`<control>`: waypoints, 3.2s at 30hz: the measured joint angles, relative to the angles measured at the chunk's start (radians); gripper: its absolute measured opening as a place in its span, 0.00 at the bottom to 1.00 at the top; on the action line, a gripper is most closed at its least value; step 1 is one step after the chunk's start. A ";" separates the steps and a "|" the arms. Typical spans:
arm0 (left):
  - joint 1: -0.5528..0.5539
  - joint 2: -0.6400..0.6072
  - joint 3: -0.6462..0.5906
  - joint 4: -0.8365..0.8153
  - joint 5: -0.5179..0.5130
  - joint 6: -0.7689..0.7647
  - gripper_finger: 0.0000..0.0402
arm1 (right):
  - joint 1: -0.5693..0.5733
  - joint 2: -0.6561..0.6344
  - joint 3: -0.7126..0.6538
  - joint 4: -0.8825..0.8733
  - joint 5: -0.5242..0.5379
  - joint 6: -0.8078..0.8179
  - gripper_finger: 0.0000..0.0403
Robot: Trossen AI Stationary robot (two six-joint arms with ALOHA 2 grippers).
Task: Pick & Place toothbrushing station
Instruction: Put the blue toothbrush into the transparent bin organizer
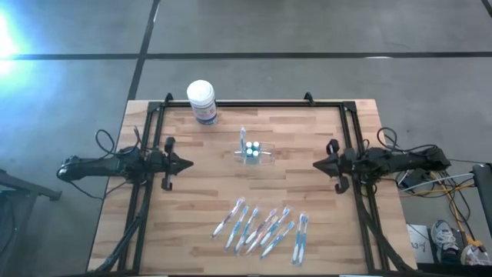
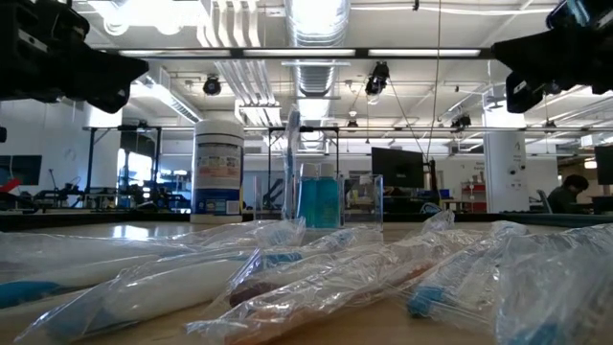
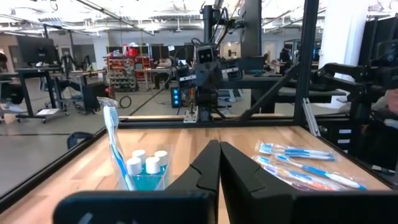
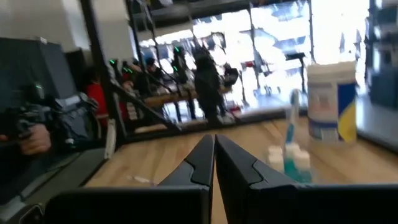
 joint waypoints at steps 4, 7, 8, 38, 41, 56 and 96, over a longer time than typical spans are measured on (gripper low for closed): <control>0.001 0.000 0.000 -0.002 0.000 -0.019 0.02 | 0.003 0.130 0.122 -0.116 0.028 0.092 0.03; 0.001 0.000 0.000 -0.008 0.000 -0.038 0.02 | 0.013 0.279 0.257 -0.270 0.063 0.161 0.03; 0.001 0.000 0.000 -0.010 0.000 -0.041 0.02 | 0.020 0.332 0.305 -0.330 0.075 0.189 0.03; 0.000 0.000 -0.002 -0.028 0.032 -0.227 0.05 | 0.758 1.523 1.228 -1.237 0.365 1.494 0.03; 0.000 0.000 -0.002 -0.027 0.035 -0.227 0.05 | 0.757 1.585 1.251 -1.238 0.300 1.519 0.03; 0.000 0.002 -0.002 -0.041 0.040 -0.174 0.05 | 0.751 1.688 1.283 -1.222 0.270 1.714 0.12; 0.000 0.005 -0.002 -0.077 0.071 -0.178 0.05 | 0.657 1.781 1.265 -1.193 0.047 1.789 0.50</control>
